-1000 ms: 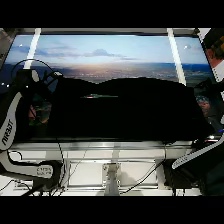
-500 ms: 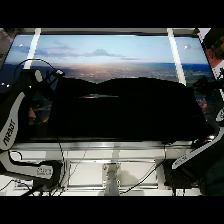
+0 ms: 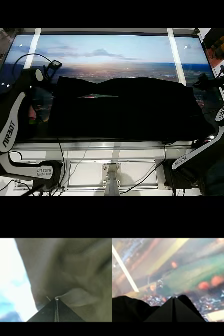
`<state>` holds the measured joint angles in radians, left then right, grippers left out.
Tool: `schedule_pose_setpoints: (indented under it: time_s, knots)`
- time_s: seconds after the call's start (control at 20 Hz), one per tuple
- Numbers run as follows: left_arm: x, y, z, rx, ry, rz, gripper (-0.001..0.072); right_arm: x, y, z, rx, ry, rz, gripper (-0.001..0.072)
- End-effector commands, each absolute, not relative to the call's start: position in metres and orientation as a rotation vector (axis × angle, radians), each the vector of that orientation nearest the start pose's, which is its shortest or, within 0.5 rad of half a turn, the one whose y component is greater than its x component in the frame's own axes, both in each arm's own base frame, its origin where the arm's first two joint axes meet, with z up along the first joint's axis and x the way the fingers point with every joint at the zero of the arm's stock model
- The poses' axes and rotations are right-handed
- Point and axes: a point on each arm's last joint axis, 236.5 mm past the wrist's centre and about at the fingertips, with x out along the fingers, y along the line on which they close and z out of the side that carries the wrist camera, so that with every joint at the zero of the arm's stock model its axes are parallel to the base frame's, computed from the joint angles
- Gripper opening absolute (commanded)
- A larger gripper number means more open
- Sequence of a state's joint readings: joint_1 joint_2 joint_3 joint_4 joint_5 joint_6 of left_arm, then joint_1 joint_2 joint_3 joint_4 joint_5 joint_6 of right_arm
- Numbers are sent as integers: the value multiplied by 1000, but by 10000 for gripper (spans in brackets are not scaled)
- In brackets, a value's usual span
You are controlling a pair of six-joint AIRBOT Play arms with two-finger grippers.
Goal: Fold the clothes and pants, and hang the long-sleeved shirts on hangers.
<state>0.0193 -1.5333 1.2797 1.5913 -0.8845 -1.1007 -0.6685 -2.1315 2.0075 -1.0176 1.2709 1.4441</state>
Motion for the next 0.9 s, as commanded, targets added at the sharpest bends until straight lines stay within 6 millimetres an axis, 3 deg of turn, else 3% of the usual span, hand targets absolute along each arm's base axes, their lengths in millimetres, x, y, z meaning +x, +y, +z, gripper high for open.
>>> schedule_pose_setpoints:
  time_s: [0.0,0.1,0.3,0.4,0.45,0.55,0.7,0.75,0.85]
  knots:
    - [513,13,30,342,854,-128,4,512,-262,-55,796,1068,-168,8]
    - [516,13,78,349,735,-106,4,511,-272,-42,798,1033,-195,9]
    - [496,17,162,374,573,-66,4,507,-286,-21,794,986,-223,9]
    - [486,16,190,356,517,-51,4,502,-281,-24,800,1012,-213,13]
    - [483,16,197,357,503,-49,5,502,-274,-29,804,1031,-204,44]
    - [479,15,202,354,496,-50,4,502,-256,-45,815,1091,-170,352]
    - [480,15,200,355,501,-51,4,498,-233,-77,838,1191,-123,368]
    - [481,15,199,355,501,-51,5,498,-229,-86,844,1207,-117,413]
    - [482,15,196,354,509,-52,4,499,-223,-99,850,1231,-107,413]
